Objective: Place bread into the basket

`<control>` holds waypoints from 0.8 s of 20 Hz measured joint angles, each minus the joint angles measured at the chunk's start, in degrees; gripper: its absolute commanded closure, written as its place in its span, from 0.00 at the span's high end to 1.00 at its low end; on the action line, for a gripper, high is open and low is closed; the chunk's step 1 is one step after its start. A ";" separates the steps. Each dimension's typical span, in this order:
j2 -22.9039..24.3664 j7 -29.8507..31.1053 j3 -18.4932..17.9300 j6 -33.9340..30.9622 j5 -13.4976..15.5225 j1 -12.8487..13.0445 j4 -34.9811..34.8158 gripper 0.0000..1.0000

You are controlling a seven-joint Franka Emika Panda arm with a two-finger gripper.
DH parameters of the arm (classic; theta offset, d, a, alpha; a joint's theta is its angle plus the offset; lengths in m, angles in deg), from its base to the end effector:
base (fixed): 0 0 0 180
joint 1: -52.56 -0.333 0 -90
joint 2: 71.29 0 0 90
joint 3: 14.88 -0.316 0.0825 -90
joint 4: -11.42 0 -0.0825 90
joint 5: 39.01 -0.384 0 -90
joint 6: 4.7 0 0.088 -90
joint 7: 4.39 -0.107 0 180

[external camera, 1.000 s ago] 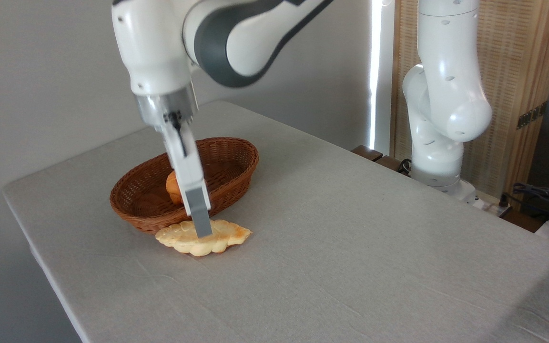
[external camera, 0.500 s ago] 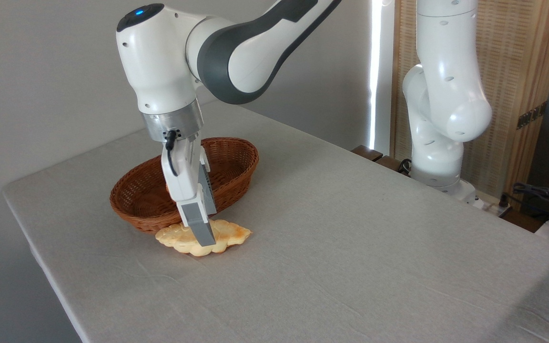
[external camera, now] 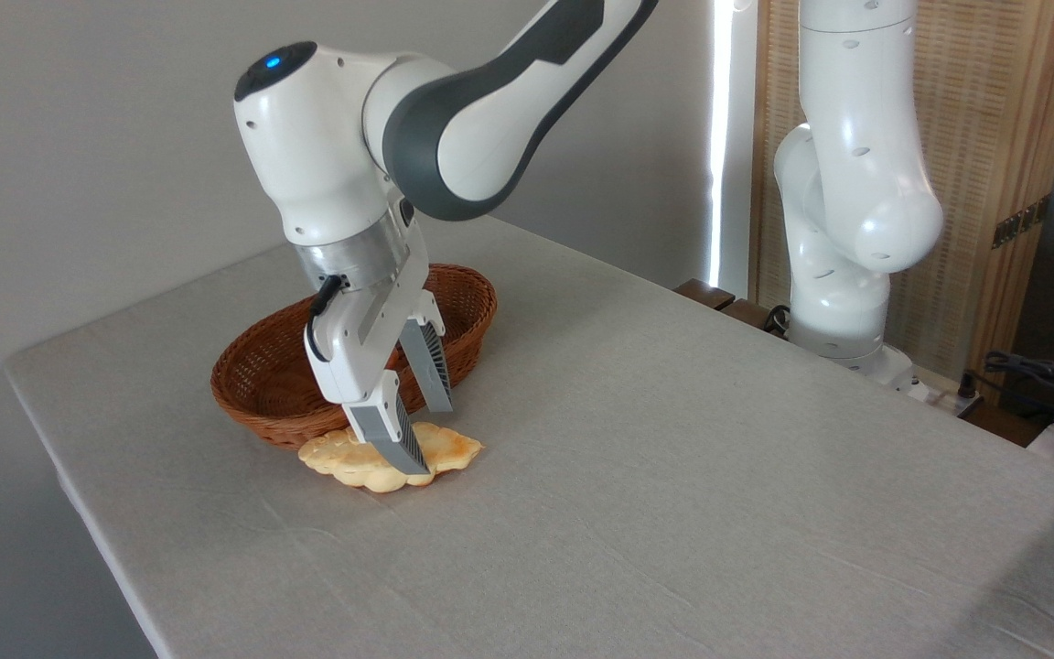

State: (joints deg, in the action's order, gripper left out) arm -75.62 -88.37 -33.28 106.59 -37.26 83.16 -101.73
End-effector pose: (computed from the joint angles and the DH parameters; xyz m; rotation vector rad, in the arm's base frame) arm 0.5468 -0.1231 0.4241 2.0686 -2.2749 -0.1261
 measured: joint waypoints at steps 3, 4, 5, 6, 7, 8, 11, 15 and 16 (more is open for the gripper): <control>-0.08 -0.03 0.01 2.53 0.00 0.25 -1.37 1.00; -0.08 -0.04 0.01 3.24 0.00 0.27 -1.57 1.00; -0.09 -0.04 0.01 4.21 0.00 0.28 -1.72 1.00; -0.14 -0.04 0.01 5.01 0.00 0.28 -1.85 1.00; -0.22 -0.04 0.01 5.49 0.00 0.29 -1.93 0.90; -0.35 -0.04 0.01 5.97 0.00 0.29 -1.97 0.71; -0.73 -0.04 0.01 6.54 0.00 0.29 -2.09 0.21; -0.86 -0.04 0.01 6.54 0.00 0.29 -2.83 0.21; -0.86 -0.04 0.01 6.54 0.00 0.29 -3.07 0.21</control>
State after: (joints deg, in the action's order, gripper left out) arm -76.48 -88.41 -33.27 113.12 -37.26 83.45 -104.80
